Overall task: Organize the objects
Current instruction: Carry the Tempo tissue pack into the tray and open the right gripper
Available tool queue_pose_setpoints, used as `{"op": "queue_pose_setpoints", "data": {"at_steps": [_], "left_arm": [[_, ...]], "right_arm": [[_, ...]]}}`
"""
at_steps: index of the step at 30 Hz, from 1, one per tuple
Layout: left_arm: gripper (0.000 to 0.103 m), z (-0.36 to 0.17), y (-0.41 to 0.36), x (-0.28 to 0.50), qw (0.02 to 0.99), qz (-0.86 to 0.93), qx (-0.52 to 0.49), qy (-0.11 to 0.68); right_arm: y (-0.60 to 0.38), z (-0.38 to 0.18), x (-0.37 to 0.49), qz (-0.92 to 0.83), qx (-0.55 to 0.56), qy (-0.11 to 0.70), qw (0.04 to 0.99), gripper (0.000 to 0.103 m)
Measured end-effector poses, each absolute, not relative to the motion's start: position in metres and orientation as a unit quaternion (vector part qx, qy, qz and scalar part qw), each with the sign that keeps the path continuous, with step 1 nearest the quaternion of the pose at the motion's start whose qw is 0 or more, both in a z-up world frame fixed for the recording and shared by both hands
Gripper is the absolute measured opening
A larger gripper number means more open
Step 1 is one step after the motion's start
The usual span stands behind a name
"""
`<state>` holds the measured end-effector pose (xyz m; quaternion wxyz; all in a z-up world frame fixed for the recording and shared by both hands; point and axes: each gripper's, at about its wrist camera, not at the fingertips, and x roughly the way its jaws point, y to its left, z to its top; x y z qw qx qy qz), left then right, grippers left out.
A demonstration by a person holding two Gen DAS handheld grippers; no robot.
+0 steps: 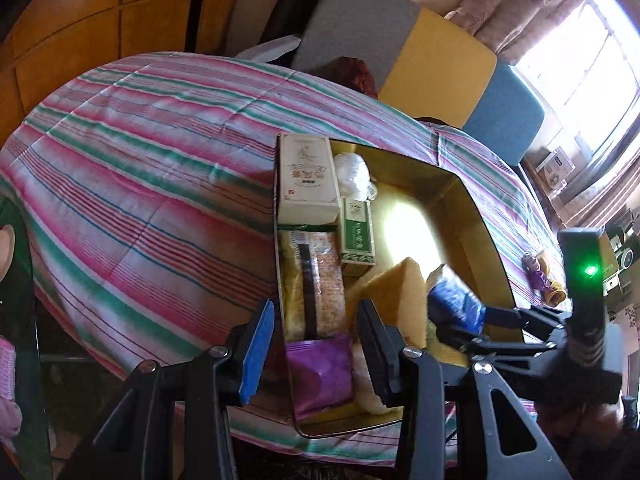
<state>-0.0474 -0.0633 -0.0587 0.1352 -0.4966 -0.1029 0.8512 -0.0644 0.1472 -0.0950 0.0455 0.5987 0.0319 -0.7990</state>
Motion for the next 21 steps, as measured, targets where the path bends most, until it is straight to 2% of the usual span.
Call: {"op": "queue_pose_setpoints", "data": {"at_steps": [8, 17, 21], "left_arm": [[0.043, -0.065, -0.065, -0.046, 0.139, 0.848, -0.5, -0.105], [0.043, -0.065, -0.061, -0.043, 0.137, 0.853, -0.496, -0.091], [0.043, -0.06, -0.057, -0.039, 0.132, 0.863, -0.482, -0.072]], "right_arm": [[0.129, -0.111, -0.065, -0.784, 0.616, 0.021, 0.071, 0.061], [0.133, -0.103, -0.048, -0.788, 0.607, 0.005, 0.102, 0.062], [0.145, -0.094, -0.04, -0.8, 0.591, -0.014, 0.105, 0.069]]}}
